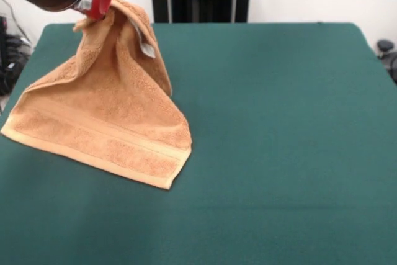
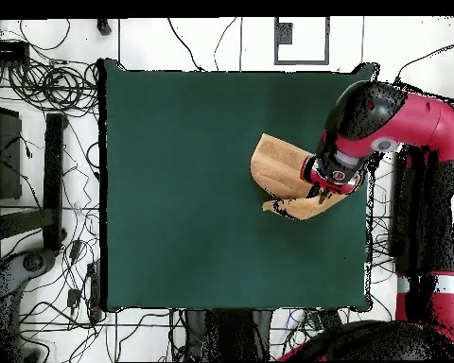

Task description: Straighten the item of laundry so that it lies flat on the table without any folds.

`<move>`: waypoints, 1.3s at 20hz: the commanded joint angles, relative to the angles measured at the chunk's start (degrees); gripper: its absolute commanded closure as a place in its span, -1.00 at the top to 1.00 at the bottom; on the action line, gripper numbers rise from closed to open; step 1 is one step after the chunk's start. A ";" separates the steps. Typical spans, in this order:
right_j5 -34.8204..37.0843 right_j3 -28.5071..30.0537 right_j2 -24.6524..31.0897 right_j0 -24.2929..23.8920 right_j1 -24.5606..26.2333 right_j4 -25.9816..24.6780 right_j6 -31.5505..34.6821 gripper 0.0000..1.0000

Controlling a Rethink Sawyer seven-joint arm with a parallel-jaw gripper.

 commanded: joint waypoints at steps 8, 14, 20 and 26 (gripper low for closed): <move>-7.73 11.92 -8.66 5.39 -1.14 4.96 11.68 -1.00; -26.35 28.85 -13.36 4.14 -8.81 5.67 14.62 -1.00; -42.38 39.49 -17.44 3.70 -12.23 5.54 15.60 -1.00; -57.45 46.25 -23.11 4.24 -13.13 5.09 18.55 -1.00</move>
